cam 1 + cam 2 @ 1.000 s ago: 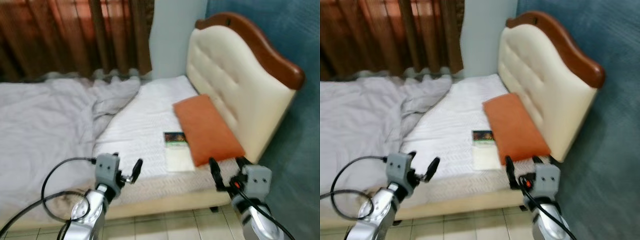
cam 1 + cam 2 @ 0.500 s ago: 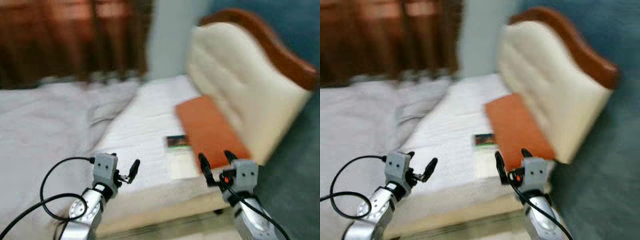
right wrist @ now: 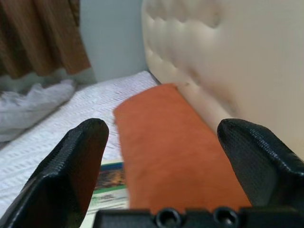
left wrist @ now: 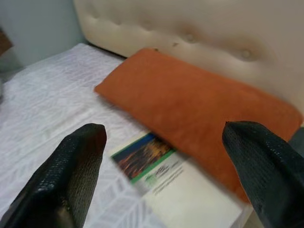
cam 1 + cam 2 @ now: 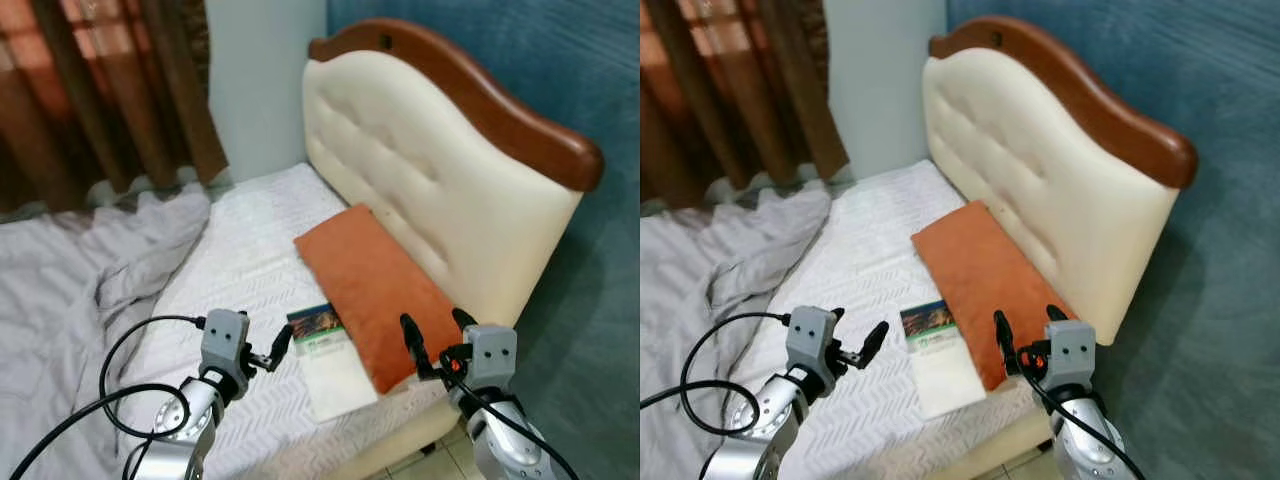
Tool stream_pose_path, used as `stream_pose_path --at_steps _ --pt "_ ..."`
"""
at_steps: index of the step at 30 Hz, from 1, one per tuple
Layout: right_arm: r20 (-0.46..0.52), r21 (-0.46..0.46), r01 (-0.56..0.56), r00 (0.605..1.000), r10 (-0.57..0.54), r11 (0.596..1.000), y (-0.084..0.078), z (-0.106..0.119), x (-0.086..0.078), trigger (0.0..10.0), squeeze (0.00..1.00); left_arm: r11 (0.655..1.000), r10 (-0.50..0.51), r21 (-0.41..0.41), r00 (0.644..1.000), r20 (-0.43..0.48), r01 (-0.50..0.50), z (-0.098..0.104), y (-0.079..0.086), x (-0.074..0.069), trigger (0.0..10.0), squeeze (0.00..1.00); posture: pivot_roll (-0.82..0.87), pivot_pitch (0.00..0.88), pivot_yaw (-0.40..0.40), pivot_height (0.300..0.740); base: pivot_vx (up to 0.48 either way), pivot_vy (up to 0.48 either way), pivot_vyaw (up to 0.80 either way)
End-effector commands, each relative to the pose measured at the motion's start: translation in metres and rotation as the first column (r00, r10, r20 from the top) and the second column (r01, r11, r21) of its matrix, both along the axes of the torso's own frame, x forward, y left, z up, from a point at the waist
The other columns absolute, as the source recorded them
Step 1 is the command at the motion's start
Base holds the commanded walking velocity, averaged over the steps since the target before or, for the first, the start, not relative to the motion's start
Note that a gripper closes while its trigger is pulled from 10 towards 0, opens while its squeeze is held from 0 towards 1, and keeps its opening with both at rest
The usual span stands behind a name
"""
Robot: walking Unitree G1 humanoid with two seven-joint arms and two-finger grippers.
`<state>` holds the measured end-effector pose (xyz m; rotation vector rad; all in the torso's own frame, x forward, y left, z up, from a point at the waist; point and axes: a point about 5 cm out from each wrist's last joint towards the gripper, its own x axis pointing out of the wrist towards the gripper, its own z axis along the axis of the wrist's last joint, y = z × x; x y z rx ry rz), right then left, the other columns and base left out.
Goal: Clean up the room
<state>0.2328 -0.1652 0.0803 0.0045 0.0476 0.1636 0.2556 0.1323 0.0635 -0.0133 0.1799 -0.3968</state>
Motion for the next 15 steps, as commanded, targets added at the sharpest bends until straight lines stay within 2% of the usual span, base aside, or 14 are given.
stream_pose_path --at_steps 1,6,15 --pt "0.011 -0.010 -0.011 1.000 0.011 1.000 -0.0008 0.0047 0.0018 10.0 0.00 1.000 -0.006 0.009 1.000 -0.007 0.006 -0.0013 -0.0048 0.0011 10.0 0.00 -0.09 0.005 0.040 0.740 0.000 0.000 0.00" --pt "0.001 -0.020 -0.029 1.000 0.029 0.999 0.0013 0.0038 -0.0015 10.0 0.00 1.000 0.010 0.011 1.000 -0.002 -0.010 -0.0014 -0.0040 0.0018 10.0 0.00 -0.10 0.015 0.039 0.740 0.000 0.000 0.00" --pt "-0.015 -0.033 -0.035 0.999 0.034 0.999 0.0003 0.0019 -0.0056 10.0 0.00 1.000 -0.003 0.003 1.000 -0.009 0.003 -0.0026 -0.0057 0.0014 10.0 0.00 -0.11 0.022 0.042 0.740 0.000 -0.469 0.00"
